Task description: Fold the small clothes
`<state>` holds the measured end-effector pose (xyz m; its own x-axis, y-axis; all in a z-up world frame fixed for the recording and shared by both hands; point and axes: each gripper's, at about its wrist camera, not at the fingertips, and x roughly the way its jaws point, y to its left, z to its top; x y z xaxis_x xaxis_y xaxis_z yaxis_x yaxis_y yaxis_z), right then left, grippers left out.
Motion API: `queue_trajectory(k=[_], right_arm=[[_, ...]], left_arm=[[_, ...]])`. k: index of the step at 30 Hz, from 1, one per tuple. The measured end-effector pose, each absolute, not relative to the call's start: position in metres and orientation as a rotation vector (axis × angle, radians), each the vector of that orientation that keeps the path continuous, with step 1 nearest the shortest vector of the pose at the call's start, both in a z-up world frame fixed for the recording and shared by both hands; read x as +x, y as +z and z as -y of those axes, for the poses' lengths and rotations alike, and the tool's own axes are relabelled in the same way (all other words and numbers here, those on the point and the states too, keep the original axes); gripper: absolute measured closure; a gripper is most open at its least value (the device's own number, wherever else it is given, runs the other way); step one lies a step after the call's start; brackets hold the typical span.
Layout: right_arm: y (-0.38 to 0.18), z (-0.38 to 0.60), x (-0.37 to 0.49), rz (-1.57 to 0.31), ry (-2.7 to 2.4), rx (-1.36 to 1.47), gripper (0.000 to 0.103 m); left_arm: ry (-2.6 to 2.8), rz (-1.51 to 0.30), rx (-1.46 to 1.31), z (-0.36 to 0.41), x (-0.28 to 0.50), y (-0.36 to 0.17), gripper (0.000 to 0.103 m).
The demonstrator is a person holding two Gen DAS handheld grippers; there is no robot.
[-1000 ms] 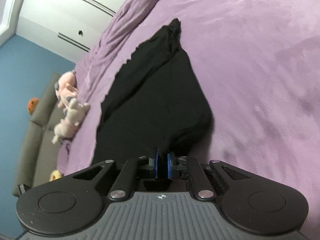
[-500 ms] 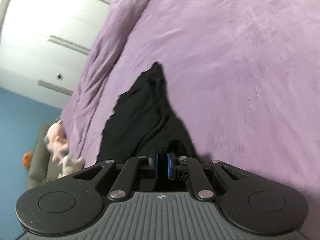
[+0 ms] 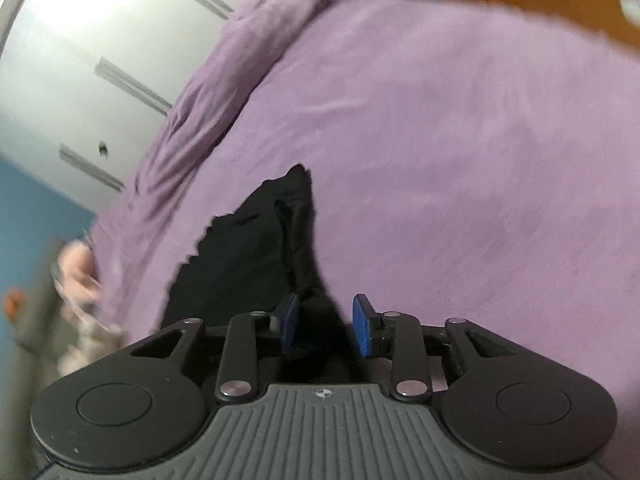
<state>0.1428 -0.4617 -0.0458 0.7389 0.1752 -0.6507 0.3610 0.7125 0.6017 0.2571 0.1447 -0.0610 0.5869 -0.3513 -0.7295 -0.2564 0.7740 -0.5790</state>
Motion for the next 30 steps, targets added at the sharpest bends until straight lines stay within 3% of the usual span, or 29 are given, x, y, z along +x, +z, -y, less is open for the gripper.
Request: queue_trajectory(k=[5,9,19,30], right_arm=[[-0.039,0.449,0.129,-0.782,-0.104,0.559,0.064],[-0.043,0.426,0.133,-0.832,-0.075,0.379,0.063],[-0.042,0.370,0.177,-0.825,-0.089,0.069,0.062],[-0.050,0.389,0.190,-0.812,-0.086,0.228,0.059]], left_arm=[[-0.120,-0.925,-0.516,-0.147,0.238,-0.053,0.074],[-0.172,-0.929,-0.337,-0.137,0.221,-0.056,0.064],[-0.220,-0.907,-0.037,-0.087,0.239,-0.060,0.060],[-0.219,-0.902,-0.128,-0.079,0.266,-0.071,0.059]])
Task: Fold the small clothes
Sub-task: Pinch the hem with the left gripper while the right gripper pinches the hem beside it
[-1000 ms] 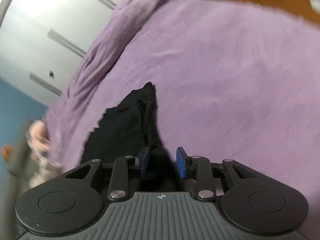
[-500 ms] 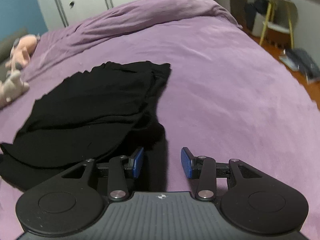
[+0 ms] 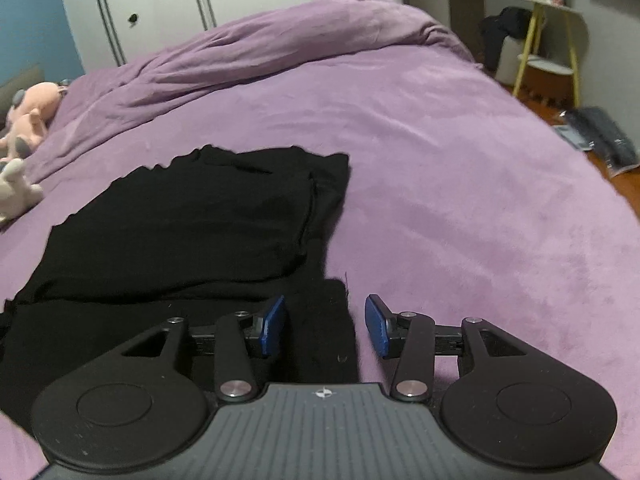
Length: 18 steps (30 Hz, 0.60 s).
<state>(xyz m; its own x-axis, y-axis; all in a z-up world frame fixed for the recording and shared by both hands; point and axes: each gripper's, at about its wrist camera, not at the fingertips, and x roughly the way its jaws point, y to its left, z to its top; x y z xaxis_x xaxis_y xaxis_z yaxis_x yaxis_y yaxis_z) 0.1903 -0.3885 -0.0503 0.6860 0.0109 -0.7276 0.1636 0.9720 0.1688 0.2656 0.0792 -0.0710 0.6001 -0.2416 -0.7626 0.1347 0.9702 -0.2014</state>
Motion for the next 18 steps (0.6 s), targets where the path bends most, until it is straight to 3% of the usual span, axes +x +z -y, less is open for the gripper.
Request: queue_trajectory(k=[5,10,12,18], right_arm=[[-0.056,0.380,0.186,-0.810,-0.049,0.172,0.063],[-0.053,0.370,0.184,-0.775,-0.056,0.127,0.093],[-0.049,0.367,0.180,-0.752,-0.071,0.108,0.096],[-0.029,0.367,0.163,-0.673,-0.066,0.130,0.099]], left_arm=[[-0.244,-0.885,-0.035,-0.071,0.263,-0.073,0.060],[-0.225,-0.892,-0.036,-0.067,0.266,-0.073,0.084],[-0.217,-0.880,0.005,-0.063,0.264,-0.072,0.092],[-0.245,-0.805,-0.008,-0.064,0.250,-0.054,0.095]])
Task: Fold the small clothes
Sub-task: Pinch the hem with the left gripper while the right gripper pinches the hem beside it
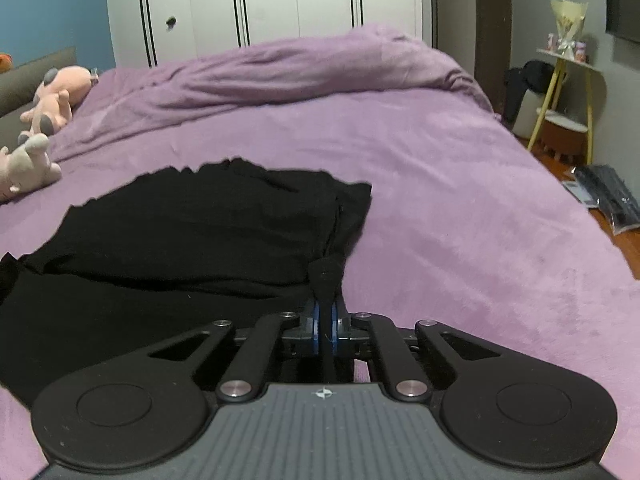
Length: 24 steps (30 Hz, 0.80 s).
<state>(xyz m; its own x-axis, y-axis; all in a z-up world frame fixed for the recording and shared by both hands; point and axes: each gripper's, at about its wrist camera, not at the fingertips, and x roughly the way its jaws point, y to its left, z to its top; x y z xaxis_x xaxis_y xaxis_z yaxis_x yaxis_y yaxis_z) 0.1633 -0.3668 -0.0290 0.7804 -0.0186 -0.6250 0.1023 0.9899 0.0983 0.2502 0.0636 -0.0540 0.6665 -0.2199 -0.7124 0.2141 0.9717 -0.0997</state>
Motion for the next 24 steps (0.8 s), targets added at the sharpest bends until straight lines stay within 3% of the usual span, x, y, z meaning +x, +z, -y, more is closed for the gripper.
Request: queue_trajectory(k=[11,20,24], right_arm=[[0.013,0.384,0.204,-0.538,-0.091,0.257,0.099],[-0.044,0.393,0.271,-0.751,-0.134,0.253,0.096],[-0.053,0.396,0.269,-0.759,-0.092,0.268,0.081]], left_arm=[[-0.254,-0.609,-0.144,-0.067,0.270,0.007,0.096],[-0.131,-0.783,-0.113,-0.056,0.338,-0.050,0.094],[-0.152,-0.806,-0.078,-0.057,0.337,-0.071,0.074]])
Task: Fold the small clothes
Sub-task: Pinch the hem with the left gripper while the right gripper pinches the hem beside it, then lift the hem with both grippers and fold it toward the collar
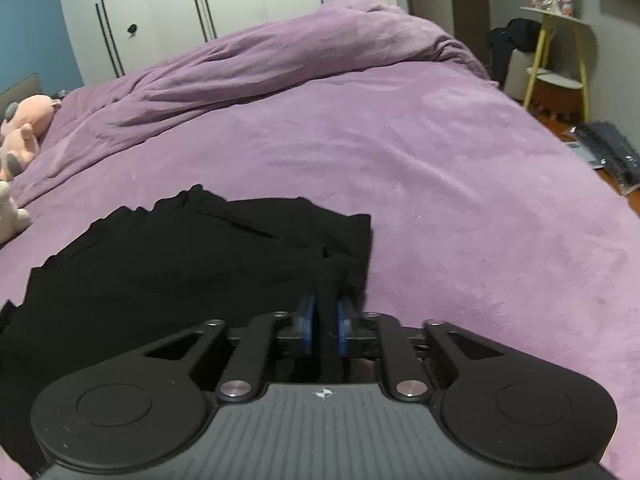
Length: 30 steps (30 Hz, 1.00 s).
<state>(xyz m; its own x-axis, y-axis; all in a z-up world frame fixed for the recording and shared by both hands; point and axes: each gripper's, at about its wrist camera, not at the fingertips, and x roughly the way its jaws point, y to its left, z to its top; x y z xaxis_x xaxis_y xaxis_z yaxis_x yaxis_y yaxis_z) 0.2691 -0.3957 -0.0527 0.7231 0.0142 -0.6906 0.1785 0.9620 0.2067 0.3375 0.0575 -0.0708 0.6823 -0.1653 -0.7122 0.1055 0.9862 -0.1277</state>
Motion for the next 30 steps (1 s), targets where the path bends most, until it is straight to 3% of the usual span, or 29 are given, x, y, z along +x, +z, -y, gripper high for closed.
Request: queue_trajectory(k=[2,5,6,9,15,20,30], right_arm=[[-0.055,0.393,0.269,-0.763,-0.082,0.260,0.081],[-0.055,0.384,0.269,-0.753,-0.079,0.209,0.085],[-0.053,0.381,0.267,-0.742,-0.079,0.189,0.091],[-0.044,0.375,0.263,-0.707,-0.090,0.148,0.095],[-0.002,0.384,0.261,-0.541,-0.117,0.171,0.099],[0.011,0.387,0.318,-0.507,-0.219,0.183,0.099],[-0.030,0.380,0.390,-0.601,-0.298,0.147,0.099]], left_arm=[[-0.166,-0.819,-0.094,-0.060,0.339,-0.076,0.071],[-0.169,-0.843,-0.135,-0.064,0.343,-0.077,0.077],[-0.170,-0.845,-0.143,-0.064,0.342,-0.077,0.090],[-0.167,-0.833,-0.113,-0.061,0.340,-0.074,0.096],[-0.186,-0.701,-0.063,-0.058,0.333,-0.027,0.096],[-0.111,-0.585,0.008,-0.040,0.364,0.005,0.096],[0.058,-0.621,0.059,-0.009,0.438,-0.030,0.096]])
